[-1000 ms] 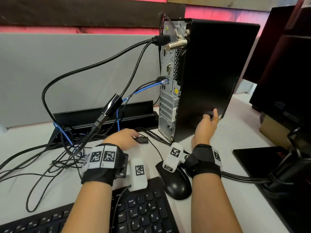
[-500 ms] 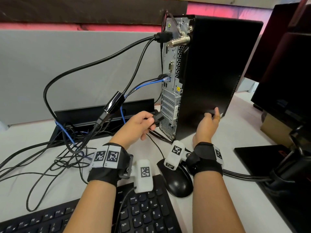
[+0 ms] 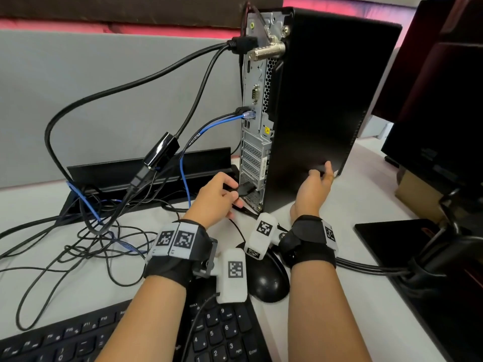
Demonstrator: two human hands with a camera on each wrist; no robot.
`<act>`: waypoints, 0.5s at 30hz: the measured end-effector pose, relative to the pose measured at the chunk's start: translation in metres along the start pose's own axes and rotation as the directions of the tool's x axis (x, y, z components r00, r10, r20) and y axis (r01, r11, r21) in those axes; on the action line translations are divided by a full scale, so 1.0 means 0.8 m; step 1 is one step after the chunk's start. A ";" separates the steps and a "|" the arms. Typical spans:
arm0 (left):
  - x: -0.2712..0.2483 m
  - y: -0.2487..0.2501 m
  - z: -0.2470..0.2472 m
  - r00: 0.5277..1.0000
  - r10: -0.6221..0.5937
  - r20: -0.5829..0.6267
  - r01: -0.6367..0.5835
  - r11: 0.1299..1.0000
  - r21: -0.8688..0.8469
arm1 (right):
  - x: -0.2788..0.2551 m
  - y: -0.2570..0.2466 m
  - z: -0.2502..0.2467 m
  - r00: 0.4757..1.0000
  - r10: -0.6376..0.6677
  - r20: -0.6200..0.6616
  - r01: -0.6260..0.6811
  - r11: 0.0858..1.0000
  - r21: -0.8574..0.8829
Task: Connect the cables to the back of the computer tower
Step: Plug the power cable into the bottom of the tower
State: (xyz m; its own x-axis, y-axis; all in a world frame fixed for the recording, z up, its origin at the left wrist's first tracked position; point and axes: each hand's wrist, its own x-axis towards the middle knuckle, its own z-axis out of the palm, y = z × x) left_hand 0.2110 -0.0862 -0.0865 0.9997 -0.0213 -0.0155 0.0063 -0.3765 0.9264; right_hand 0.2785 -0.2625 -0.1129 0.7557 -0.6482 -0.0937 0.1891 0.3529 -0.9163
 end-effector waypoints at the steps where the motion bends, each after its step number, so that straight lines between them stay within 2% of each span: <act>1: 0.001 -0.001 0.002 1.000 -0.015 0.007 0.015 1.000 -0.007 | 0.000 0.000 0.000 1.000 -0.003 -0.002 0.003 1.000 0.001; 15: 0.000 0.003 0.014 0.996 -0.091 -0.012 0.088 0.988 -0.126 | 0.004 0.005 0.001 1.000 -0.004 -0.006 0.004 1.000 0.013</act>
State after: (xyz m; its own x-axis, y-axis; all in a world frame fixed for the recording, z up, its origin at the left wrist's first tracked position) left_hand 0.2104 -0.0974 -0.0886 0.9952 0.0243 -0.0948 0.0979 -0.2568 0.9615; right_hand 0.2822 -0.2627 -0.1168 0.7509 -0.6539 -0.0927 0.2000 0.3589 -0.9117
